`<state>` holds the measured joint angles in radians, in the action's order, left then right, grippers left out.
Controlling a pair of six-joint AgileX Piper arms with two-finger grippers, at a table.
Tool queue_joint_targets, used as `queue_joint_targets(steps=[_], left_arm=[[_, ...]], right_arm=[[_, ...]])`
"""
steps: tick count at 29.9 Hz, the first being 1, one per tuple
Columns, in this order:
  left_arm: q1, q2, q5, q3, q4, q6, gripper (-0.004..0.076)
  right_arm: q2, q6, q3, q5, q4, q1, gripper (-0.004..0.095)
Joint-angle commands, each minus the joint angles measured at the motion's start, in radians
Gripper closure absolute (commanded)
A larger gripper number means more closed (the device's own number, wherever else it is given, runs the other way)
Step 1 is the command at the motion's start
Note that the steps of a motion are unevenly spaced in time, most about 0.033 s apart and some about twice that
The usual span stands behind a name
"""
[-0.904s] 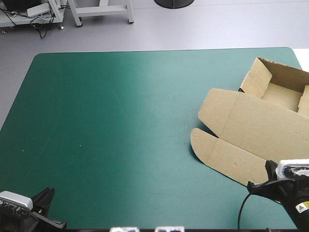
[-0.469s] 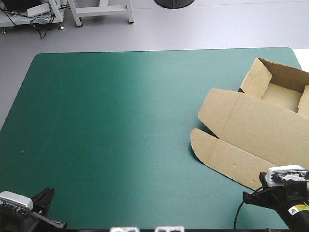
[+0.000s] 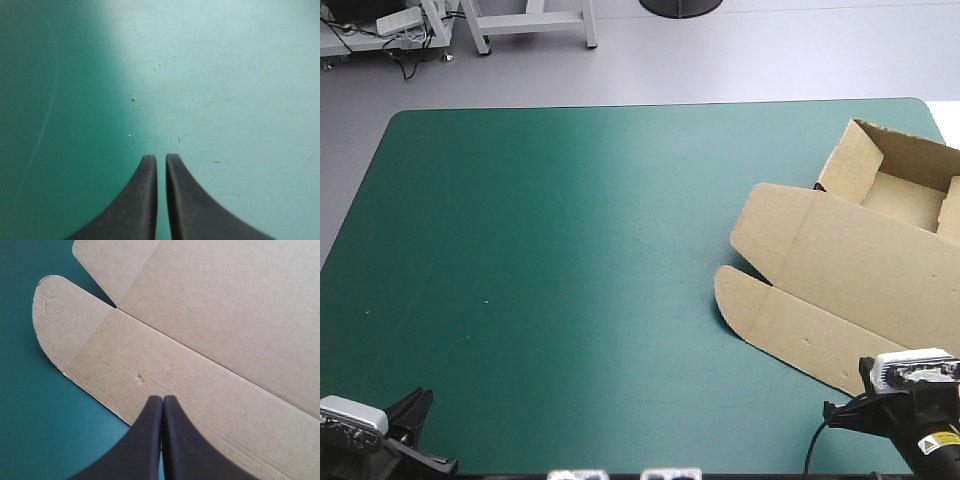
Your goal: Fold the box
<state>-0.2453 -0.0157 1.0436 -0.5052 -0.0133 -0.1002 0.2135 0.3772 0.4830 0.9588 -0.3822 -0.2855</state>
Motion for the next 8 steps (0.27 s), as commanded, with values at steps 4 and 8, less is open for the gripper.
queue_joint_targets(steps=[4, 8], left_arm=[[-0.004, -0.012, -0.074, -0.021, -0.001, -0.001, 0.0683], [-0.004, -0.012, -0.074, -0.021, -0.001, -0.001, 0.0683]], right_arm=[[0.01, 0.009, 0.024, -0.061, -0.017, 0.001, 0.0925], [0.01, 0.009, 0.024, -0.061, -0.017, 0.001, 0.0925]])
